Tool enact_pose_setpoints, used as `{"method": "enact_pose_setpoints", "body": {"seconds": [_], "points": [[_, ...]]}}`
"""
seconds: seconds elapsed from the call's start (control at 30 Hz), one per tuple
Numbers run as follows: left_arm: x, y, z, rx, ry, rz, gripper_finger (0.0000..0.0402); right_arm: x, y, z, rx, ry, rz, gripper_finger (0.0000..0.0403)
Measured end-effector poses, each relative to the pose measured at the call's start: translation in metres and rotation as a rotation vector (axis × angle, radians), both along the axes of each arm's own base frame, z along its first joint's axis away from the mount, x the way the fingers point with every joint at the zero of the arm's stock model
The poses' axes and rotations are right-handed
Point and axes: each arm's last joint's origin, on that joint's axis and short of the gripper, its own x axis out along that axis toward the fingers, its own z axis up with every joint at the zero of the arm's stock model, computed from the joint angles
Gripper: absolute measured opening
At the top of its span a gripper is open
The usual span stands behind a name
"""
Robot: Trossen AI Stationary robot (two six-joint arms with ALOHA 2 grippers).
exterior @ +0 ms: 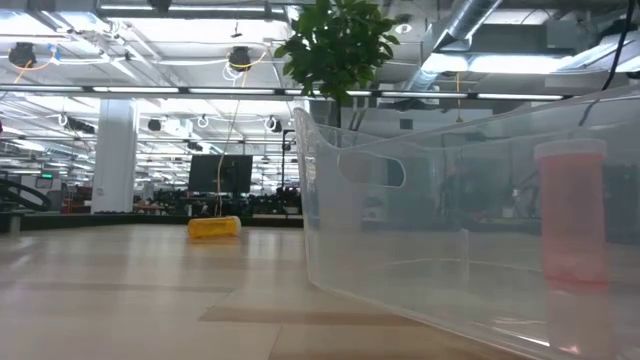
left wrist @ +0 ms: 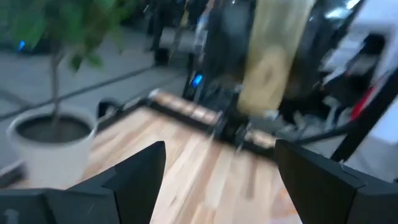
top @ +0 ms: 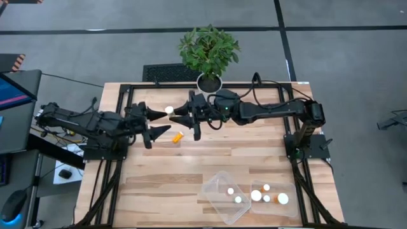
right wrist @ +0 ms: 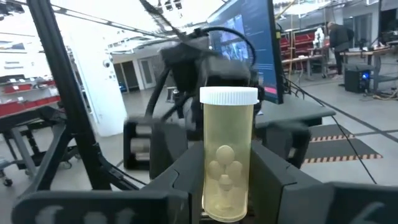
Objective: Pick and place medicine bottles into bin by pill shape (circle, oval)
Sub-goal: Put the yellow pill bottle into the left transparent bin
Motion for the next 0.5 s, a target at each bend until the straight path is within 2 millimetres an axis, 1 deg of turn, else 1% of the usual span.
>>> {"method": "enact_pose_setpoints", "body": {"seconds": [0.1,0.23,0.3,0.4,0.5], "points": [[0.0,-0.001,0.01,0.028,-0.085,-0.039,0.0295,0.0,0.001,0.0,0.0,0.002,0.003,0.0113],[0.001,-0.002,0.015,0.041,-0.134,-0.061,0.0295,0.0,0.003,0.001,-0.006,-0.007,0.005,0.0113],[0.002,-0.002,0.014,0.041,-0.13,-0.071,0.0295,0.0,0.003,0.003,-0.006,-0.032,0.004,0.0113],[0.009,-0.004,0.01,0.045,-0.108,-0.078,0.0295,-0.001,0.003,0.007,-0.008,-0.07,0.005,0.0113],[0.018,-0.007,0.007,0.041,-0.103,-0.082,0.0295,-0.001,0.003,0.006,-0.008,-0.067,0.005,0.0113]]}}
